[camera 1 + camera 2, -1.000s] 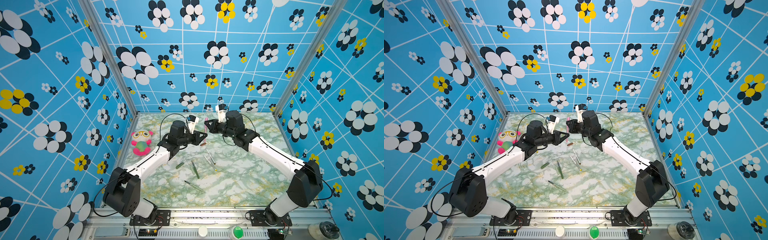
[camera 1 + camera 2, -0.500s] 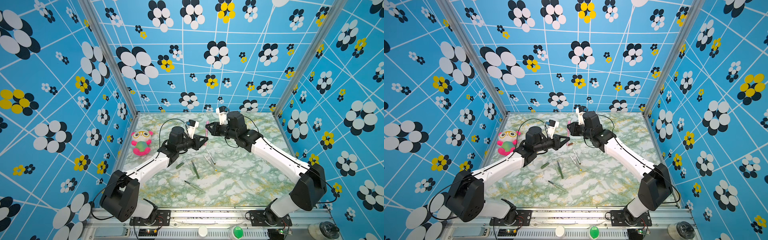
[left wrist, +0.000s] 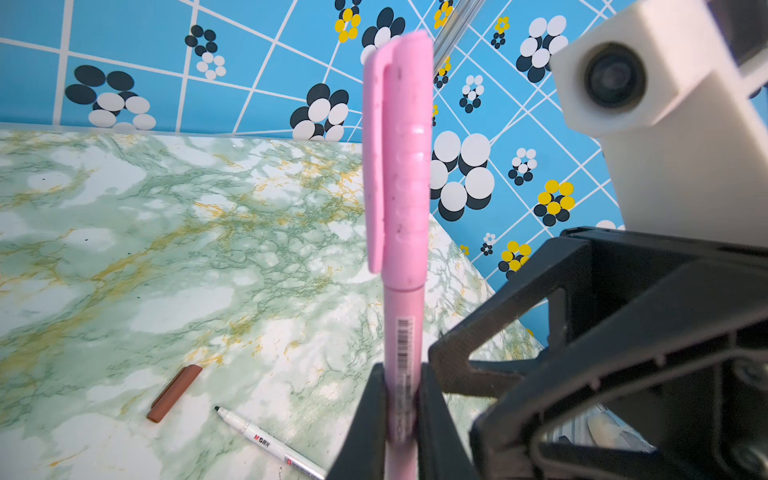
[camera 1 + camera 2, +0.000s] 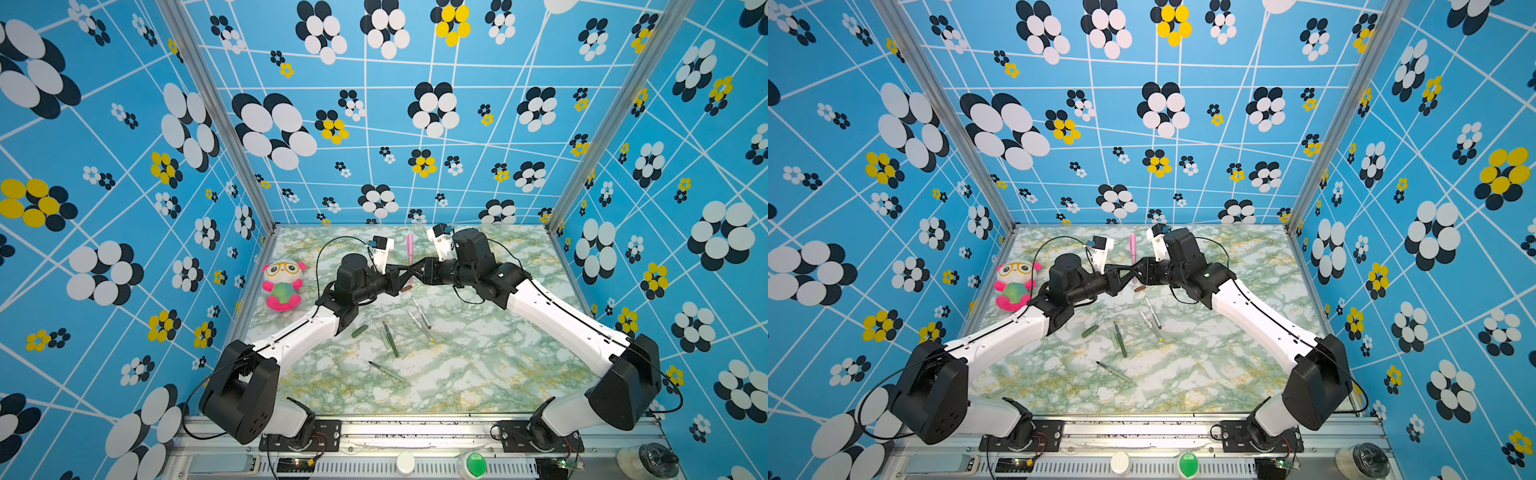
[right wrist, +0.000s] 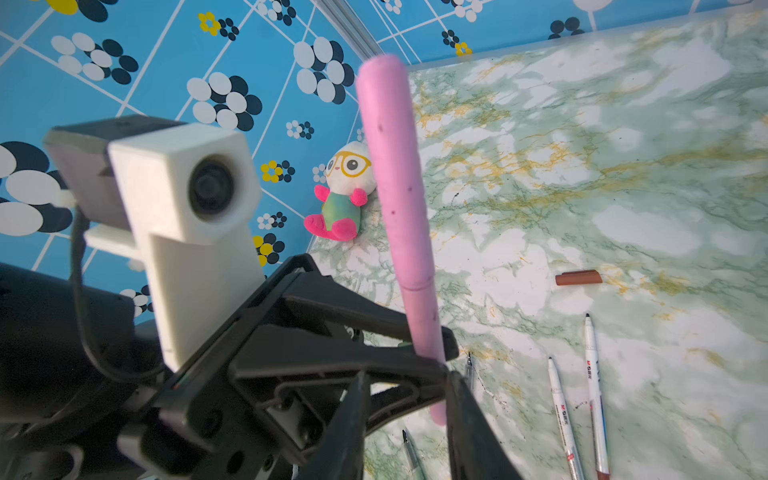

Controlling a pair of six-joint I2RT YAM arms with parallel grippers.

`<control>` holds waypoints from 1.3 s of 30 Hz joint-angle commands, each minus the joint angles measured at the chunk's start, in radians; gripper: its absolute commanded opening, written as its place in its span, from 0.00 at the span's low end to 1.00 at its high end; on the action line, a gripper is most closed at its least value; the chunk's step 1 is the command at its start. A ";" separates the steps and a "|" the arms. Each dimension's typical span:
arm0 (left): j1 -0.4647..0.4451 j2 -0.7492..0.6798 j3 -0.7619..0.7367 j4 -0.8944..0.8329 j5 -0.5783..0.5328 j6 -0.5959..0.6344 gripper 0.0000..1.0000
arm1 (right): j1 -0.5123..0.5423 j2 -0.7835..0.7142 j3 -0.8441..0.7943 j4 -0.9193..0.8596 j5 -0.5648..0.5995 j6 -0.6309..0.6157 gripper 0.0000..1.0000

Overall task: Insert the pens into the pen caps
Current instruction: 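Press the pink cap onto the pen with the right gripper while the left holds it, then open the left gripper and draw it back while the right holds the pen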

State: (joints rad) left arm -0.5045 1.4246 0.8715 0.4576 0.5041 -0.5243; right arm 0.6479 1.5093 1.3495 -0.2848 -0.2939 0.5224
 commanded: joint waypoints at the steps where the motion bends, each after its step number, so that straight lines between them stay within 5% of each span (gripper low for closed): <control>1: -0.012 -0.016 0.009 0.022 -0.003 -0.004 0.00 | -0.002 -0.056 -0.030 -0.003 0.039 -0.031 0.32; 21: -0.049 -0.002 0.030 0.016 0.037 0.002 0.00 | -0.040 -0.002 0.020 0.040 0.014 -0.038 0.29; 39: -0.072 0.049 0.046 0.082 -0.006 -0.077 0.00 | -0.041 0.013 -0.014 0.082 0.021 -0.002 0.05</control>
State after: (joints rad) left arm -0.5594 1.4532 0.8799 0.4759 0.5003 -0.5728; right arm 0.6064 1.5173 1.3357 -0.2432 -0.2687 0.4976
